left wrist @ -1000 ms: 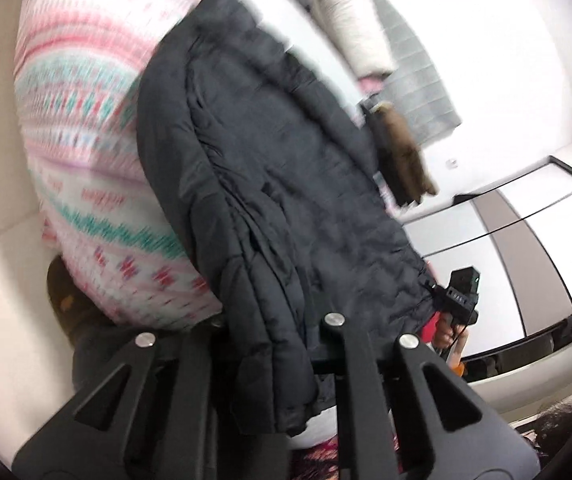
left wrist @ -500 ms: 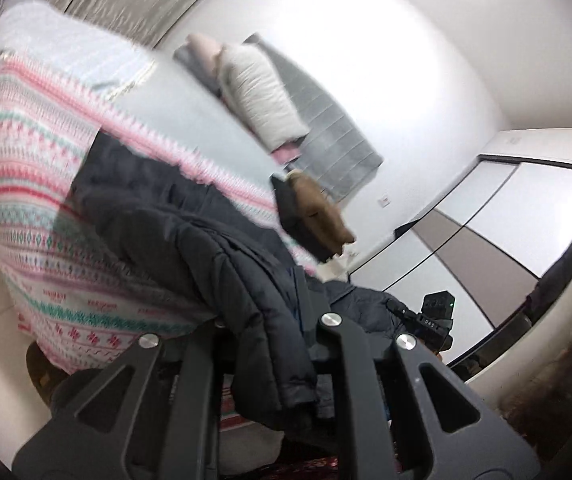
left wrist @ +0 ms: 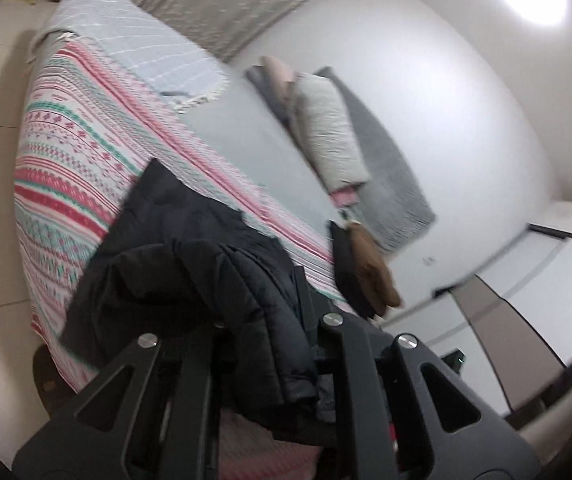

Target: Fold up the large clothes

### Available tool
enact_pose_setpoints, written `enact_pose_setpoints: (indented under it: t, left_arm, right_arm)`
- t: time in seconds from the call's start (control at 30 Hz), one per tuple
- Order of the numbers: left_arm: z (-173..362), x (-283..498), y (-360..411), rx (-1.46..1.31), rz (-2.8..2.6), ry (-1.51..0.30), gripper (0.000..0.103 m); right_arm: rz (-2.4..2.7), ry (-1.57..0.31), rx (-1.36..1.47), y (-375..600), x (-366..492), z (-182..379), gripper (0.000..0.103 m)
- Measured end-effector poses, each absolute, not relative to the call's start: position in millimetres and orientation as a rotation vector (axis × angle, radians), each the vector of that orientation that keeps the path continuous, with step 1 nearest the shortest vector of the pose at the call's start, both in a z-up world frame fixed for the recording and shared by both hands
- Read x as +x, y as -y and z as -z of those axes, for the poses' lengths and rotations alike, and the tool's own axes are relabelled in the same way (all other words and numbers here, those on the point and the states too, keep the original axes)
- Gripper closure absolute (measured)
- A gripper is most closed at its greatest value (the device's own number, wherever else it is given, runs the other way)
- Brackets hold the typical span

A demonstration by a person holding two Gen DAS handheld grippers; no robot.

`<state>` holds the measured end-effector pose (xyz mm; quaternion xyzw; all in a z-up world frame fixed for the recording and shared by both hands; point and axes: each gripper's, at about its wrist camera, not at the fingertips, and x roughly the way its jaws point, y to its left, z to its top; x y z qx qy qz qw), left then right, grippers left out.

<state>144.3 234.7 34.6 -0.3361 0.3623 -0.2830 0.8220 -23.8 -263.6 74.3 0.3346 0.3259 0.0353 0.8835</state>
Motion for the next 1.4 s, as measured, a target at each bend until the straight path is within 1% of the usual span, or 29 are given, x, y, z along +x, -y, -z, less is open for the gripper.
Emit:
enact_pose_setpoints:
  t: [0.2,0.37,0.43,0.53,0.63,0.67,0.73,0.77,0.83,0.9,1.0,1.1,1.27,1.3,1.4]
  left_arm:
    - [4.2,217.4,-204.7,-0.652,0.481,-0.828,0.088]
    - [43.7,261.3,-186.8,-0.588,0.422,-0.89,0.087]
    - [55.3,271.6,-181.3,-0.565,0.404,-0.925,0.084]
    - [72.9,282.8,-173.3,-0.534,0.39,-0.961,0.084]
    - [65.8,275.6,-165.4,-0.461,0.398,-0.94,0.084]
    - [60.9,271.3,-163.7,-0.428,0.399,-0.936,0.081]
    - [51.9,264.6,-162.6,-0.39,0.412,-0.935,0.066]
    - [44.0,257.3,-164.3,-0.376,0.431,-0.926,0.062]
    - [26.1,239.8,-168.0,-0.334,0.474,-0.882,0.044]
    - [12.9,224.8,-168.3,-0.275,0.498,-0.842,0.038]
    - [-2.7,200.0,-163.9,-0.136,0.534,-0.816,0.036]
    - [-5.1,179.8,-154.1,-0.021,0.582,-0.839,0.036]
    - [9.9,159.7,-131.7,0.097,0.668,-0.928,0.036]
    - [15.1,157.9,-125.8,0.12,0.677,-0.949,0.036]
    - [26.9,154.4,-106.8,0.196,0.7,-0.979,0.036]
  right_arm:
    - [0.05,-0.798,0.691,276.2,47.5,-30.2,0.092]
    - [0.088,-0.904,0.721,288.0,84.3,16.6,0.091]
    - [0.097,-0.944,0.735,291.7,94.9,33.6,0.091]
    - [0.096,-0.977,0.724,291.0,104.7,46.5,0.09]
    - [0.095,-0.994,0.666,284.5,108.1,45.5,0.086]
    - [0.095,-0.998,0.617,279.6,106.7,40.8,0.086]
    - [0.092,-1.003,0.557,274.4,104.6,33.0,0.083]
    - [0.085,-1.004,0.533,272.2,100.4,27.9,0.081]
    - [0.06,-0.997,0.508,268.9,87.2,15.3,0.074]
    - [0.033,-0.982,0.483,265.0,72.7,3.3,0.063]
    - [0.012,-0.951,0.415,252.2,51.0,-13.6,0.055]
    - [0.014,-0.925,0.355,241.7,28.9,-25.4,0.044]
    - [-0.012,-0.888,0.306,225.8,2.8,-38.2,0.035]
    - [-0.028,-0.896,0.293,221.3,0.3,-37.7,0.033]
    - [-0.106,-0.973,0.237,201.7,0.4,-28.1,0.033]
